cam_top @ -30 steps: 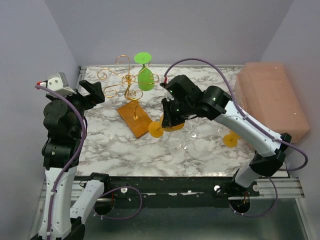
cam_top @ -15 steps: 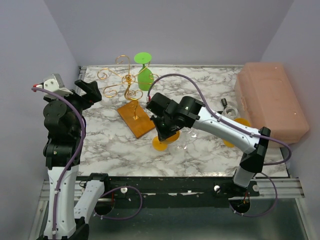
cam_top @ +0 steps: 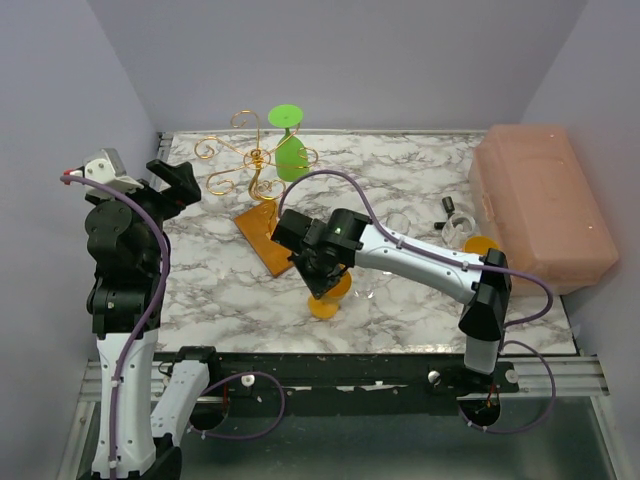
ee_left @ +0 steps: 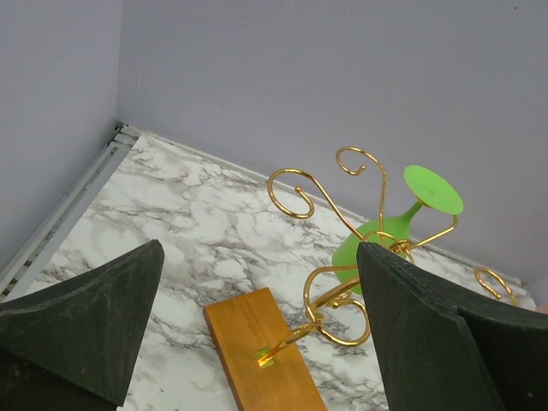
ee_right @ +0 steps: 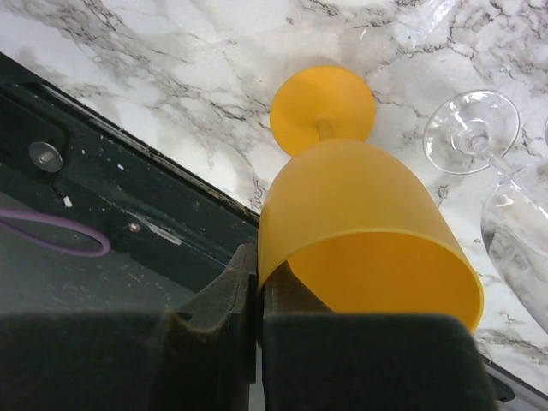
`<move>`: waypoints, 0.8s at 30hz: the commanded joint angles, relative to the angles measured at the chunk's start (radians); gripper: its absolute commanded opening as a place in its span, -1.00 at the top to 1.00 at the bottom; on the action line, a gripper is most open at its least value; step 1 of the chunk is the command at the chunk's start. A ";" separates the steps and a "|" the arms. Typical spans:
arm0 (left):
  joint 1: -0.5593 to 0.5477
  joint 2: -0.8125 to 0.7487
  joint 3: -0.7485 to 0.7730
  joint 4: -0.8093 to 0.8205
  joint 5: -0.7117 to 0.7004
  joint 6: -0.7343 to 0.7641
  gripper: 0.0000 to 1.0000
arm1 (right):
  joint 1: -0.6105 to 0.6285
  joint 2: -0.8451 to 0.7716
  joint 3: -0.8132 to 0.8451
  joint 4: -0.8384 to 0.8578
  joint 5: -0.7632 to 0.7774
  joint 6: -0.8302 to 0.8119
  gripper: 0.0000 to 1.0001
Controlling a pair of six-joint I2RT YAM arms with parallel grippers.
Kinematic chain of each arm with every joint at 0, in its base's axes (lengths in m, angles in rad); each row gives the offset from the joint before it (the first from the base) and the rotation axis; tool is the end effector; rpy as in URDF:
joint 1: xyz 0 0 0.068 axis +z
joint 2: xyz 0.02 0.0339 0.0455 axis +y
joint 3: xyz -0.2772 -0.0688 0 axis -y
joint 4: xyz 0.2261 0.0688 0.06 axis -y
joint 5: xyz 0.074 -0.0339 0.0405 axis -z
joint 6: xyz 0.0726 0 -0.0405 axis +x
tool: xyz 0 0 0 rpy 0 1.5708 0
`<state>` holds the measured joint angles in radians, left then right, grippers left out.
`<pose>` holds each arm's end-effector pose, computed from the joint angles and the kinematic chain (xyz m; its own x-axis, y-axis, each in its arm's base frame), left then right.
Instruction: Take the wine glass off the wine glass rack
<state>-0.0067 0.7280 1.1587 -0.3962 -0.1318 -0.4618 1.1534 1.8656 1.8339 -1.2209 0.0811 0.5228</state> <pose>0.1394 0.0086 0.4519 0.0864 -0.4423 -0.8927 -0.0963 0.8882 -0.4494 0.1571 0.3397 0.2925 -0.7834 -0.5390 -0.3095 -0.5883 0.8037 0.0895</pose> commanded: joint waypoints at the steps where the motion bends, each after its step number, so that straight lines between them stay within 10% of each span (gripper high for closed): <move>1: 0.030 -0.007 -0.012 0.029 0.034 -0.016 -0.96 | 0.021 0.037 -0.013 0.007 0.002 -0.006 0.83; 24: 0.050 -0.007 -0.024 0.039 0.066 -0.034 -0.95 | 0.056 0.016 0.120 -0.051 0.037 0.012 -0.27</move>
<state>0.0338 0.7273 1.1473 -0.3828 -0.0929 -0.4843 1.1980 1.9133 1.8698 -1.2400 0.0872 0.5301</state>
